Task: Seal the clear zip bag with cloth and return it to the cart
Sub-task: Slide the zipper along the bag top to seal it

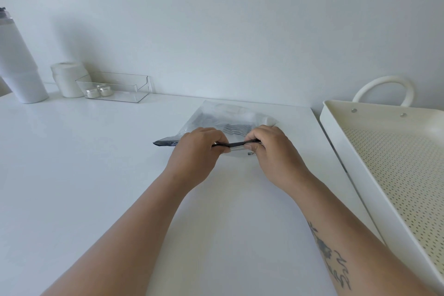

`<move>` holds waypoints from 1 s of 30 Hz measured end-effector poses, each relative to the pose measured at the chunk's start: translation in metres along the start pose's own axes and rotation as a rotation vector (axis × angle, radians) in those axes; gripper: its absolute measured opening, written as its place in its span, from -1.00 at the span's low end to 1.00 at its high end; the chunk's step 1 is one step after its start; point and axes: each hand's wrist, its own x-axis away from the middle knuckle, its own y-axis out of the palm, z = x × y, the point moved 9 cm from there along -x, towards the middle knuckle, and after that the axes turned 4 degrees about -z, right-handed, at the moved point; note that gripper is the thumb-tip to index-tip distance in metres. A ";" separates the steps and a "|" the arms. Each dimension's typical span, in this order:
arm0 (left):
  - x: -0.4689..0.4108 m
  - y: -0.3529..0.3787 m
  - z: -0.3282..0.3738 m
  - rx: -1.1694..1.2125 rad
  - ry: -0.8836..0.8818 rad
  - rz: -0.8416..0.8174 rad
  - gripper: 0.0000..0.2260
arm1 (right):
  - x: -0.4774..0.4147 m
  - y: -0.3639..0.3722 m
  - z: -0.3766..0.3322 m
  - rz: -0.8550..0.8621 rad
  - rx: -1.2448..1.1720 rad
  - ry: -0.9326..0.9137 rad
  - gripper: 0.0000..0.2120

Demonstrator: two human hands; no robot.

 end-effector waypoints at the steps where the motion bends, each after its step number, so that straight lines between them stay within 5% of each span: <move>1: 0.000 0.000 0.002 -0.022 0.007 0.005 -0.92 | 0.000 0.000 -0.001 -0.008 0.004 -0.008 -0.91; 17: 0.000 -0.004 -0.001 -0.004 -0.003 0.024 -0.95 | 0.002 -0.011 -0.004 0.077 0.052 -0.028 -0.92; 21: 0.001 -0.007 0.001 -0.025 -0.004 0.068 -0.88 | 0.000 -0.006 -0.012 0.053 0.222 -0.042 -0.98; 30: 0.002 0.002 0.004 -0.029 0.029 -0.005 -0.95 | 0.003 0.001 -0.018 0.073 0.373 -0.010 -0.80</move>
